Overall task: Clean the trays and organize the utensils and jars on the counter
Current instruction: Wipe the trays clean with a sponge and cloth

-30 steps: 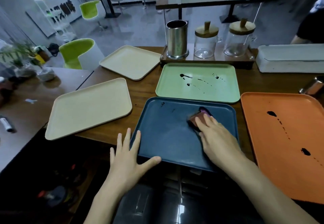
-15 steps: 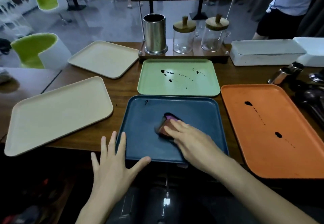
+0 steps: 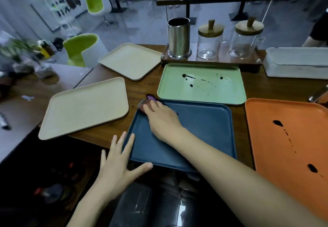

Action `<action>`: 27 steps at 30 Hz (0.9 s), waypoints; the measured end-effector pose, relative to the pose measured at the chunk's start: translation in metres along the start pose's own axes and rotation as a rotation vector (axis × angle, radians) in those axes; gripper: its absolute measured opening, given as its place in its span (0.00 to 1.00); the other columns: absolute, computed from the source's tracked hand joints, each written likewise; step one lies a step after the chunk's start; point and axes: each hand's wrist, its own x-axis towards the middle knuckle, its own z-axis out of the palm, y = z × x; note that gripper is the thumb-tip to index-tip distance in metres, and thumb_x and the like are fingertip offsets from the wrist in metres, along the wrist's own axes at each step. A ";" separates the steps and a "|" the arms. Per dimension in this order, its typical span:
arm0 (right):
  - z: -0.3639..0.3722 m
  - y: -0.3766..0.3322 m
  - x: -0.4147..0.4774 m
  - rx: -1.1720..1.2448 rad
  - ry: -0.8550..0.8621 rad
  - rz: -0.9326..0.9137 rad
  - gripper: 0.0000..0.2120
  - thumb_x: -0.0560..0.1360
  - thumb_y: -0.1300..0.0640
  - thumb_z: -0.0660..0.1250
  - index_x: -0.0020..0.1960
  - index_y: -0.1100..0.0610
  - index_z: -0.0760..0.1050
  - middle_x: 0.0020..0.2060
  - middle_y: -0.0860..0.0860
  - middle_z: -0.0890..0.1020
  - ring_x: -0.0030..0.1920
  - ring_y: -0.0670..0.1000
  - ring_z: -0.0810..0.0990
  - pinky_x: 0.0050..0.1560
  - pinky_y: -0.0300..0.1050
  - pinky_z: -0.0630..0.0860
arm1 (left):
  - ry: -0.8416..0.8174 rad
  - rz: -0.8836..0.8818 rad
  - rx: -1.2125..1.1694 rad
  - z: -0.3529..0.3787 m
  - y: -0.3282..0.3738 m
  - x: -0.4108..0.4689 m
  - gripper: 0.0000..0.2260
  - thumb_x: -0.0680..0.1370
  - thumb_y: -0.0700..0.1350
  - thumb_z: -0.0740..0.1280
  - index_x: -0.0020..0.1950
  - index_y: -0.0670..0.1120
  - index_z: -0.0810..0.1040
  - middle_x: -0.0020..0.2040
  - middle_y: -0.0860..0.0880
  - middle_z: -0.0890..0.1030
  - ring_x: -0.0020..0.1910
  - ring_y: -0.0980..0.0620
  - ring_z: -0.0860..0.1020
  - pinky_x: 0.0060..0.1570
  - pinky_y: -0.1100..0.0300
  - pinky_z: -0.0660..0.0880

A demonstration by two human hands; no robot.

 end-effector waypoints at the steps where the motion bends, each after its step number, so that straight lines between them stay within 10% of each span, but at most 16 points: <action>1: 0.000 0.006 -0.004 -0.006 -0.001 -0.007 0.26 0.76 0.60 0.63 0.73 0.52 0.62 0.74 0.54 0.65 0.69 0.58 0.67 0.63 0.56 0.73 | -0.004 -0.006 0.007 0.000 0.000 -0.001 0.56 0.59 0.88 0.46 0.82 0.64 0.40 0.81 0.63 0.33 0.77 0.59 0.27 0.78 0.41 0.36; 9: -0.031 0.076 -0.085 -0.052 0.038 0.135 0.23 0.82 0.56 0.56 0.75 0.47 0.59 0.75 0.45 0.62 0.68 0.52 0.68 0.46 0.49 0.73 | -0.058 -0.018 0.075 -0.008 0.004 -0.006 0.53 0.63 0.86 0.47 0.82 0.62 0.39 0.81 0.60 0.33 0.78 0.58 0.28 0.79 0.42 0.36; 14: -0.036 0.071 -0.086 -0.041 -0.003 0.185 0.22 0.82 0.54 0.55 0.75 0.45 0.60 0.76 0.44 0.62 0.71 0.51 0.66 0.55 0.53 0.78 | 0.160 0.060 0.086 -0.032 0.007 0.029 0.46 0.68 0.81 0.48 0.78 0.57 0.66 0.81 0.56 0.59 0.81 0.55 0.52 0.80 0.44 0.46; 20: -0.032 0.047 -0.075 -0.064 0.034 0.244 0.22 0.80 0.53 0.56 0.74 0.43 0.61 0.75 0.42 0.62 0.72 0.48 0.66 0.55 0.52 0.79 | 0.020 0.214 0.182 -0.020 -0.007 0.058 0.45 0.70 0.81 0.40 0.82 0.60 0.38 0.80 0.61 0.33 0.80 0.56 0.31 0.78 0.44 0.32; 27: -0.005 -0.029 0.009 -0.044 0.066 0.153 0.15 0.82 0.49 0.57 0.68 0.49 0.68 0.66 0.48 0.72 0.67 0.52 0.69 0.54 0.51 0.75 | 0.039 0.294 0.226 -0.016 -0.017 0.065 0.42 0.74 0.79 0.40 0.80 0.59 0.34 0.82 0.56 0.35 0.81 0.52 0.33 0.76 0.42 0.33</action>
